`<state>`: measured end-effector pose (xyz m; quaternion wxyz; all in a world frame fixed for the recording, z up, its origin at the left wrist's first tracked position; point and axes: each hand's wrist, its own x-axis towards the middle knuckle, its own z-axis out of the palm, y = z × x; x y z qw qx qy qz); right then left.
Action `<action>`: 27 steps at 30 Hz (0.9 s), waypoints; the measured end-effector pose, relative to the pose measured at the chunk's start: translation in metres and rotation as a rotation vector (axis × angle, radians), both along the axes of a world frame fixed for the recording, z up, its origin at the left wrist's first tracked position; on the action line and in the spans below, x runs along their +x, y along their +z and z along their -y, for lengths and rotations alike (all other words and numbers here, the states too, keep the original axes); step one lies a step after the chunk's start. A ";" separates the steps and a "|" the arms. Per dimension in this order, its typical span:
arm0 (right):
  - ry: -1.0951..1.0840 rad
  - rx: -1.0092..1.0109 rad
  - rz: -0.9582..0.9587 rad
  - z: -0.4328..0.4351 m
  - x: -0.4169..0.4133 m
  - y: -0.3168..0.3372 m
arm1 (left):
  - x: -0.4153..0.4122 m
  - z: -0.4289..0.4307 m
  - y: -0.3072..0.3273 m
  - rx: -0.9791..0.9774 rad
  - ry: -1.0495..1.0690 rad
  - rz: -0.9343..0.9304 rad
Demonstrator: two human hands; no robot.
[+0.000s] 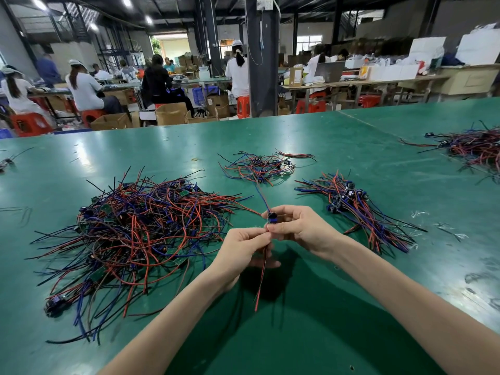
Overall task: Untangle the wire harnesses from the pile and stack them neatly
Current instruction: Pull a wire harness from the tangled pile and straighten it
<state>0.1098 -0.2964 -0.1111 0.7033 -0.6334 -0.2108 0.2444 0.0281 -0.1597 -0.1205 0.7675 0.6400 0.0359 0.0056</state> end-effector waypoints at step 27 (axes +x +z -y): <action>-0.134 -0.098 0.212 0.001 0.001 -0.001 | -0.001 0.004 -0.003 -0.041 -0.041 -0.074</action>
